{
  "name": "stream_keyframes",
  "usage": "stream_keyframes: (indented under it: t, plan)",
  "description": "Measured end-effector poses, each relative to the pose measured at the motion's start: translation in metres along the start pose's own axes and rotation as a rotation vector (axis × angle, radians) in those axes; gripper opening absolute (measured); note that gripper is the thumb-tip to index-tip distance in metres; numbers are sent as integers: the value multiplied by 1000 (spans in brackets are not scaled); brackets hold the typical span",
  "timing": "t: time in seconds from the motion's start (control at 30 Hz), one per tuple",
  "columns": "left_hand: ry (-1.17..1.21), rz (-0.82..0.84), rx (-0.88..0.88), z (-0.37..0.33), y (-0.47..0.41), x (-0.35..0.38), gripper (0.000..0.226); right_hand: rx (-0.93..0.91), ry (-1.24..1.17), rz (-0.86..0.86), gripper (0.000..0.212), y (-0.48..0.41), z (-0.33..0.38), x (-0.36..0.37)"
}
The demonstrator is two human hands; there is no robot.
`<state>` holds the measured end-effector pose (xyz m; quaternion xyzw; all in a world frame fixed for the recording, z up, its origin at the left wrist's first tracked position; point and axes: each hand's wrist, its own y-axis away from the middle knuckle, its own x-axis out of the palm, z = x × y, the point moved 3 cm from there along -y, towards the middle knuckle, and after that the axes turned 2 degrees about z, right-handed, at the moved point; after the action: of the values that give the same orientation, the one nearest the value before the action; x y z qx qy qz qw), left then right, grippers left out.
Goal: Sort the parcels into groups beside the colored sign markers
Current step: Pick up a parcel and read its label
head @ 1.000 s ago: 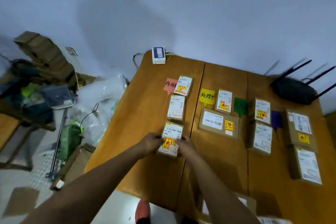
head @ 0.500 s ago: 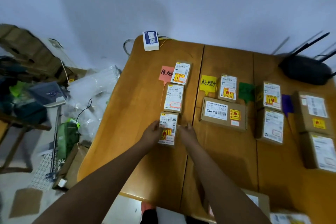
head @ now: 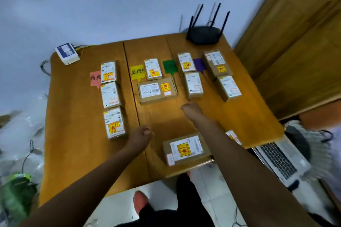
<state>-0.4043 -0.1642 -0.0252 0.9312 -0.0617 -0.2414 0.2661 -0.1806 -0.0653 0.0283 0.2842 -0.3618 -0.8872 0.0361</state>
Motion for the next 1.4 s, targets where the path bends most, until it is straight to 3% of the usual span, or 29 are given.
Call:
stream_keyframes:
  t: [0.1,0.2,0.33,0.4,0.5,0.63,0.7,0.83,0.9,1.0,1.1,1.23,1.33,1.4]
  plan:
    - [17,170,-180,7,3,49,38,109,-15,10,27,4,-55,-26]
    - [-36,288,-224,-1,13,80,15,186,26,46,20,1,-106,-23]
    - [35,172,-337,-7,13,96,23,192,159,49,16,-8,-142,-5]
    - [67,165,-384,-6,9,97,24,197,160,19,26,-4,-141,-4]
    - [101,127,-357,-14,9,87,28,200,129,27,18,4,-126,-6]
    - [153,-41,-238,-43,11,49,24,97,57,11,26,9,-82,-22]
    - [271,-90,-215,-66,7,25,36,12,31,-18,28,9,-47,-35]
    - [418,-242,-69,-138,6,-45,54,-291,-125,-81,41,44,55,-66]
    - [461,-276,23,-172,8,-82,59,-448,-187,-120,36,61,107,-80]
    - [487,-233,109,-207,18,-126,73,-630,-188,-181,21,88,179,-95]
    - [485,-156,177,-230,33,-155,68,-792,-56,-277,38,109,239,-107]
    - [517,-31,229,-243,45,-181,75,-979,-53,-310,56,147,281,-107]
    - [611,34,335,-251,50,-189,54,-1109,-215,-305,70,167,290,-103]
    - [654,51,405,-258,53,-193,48,-1019,-371,-218,71,164,289,-101]
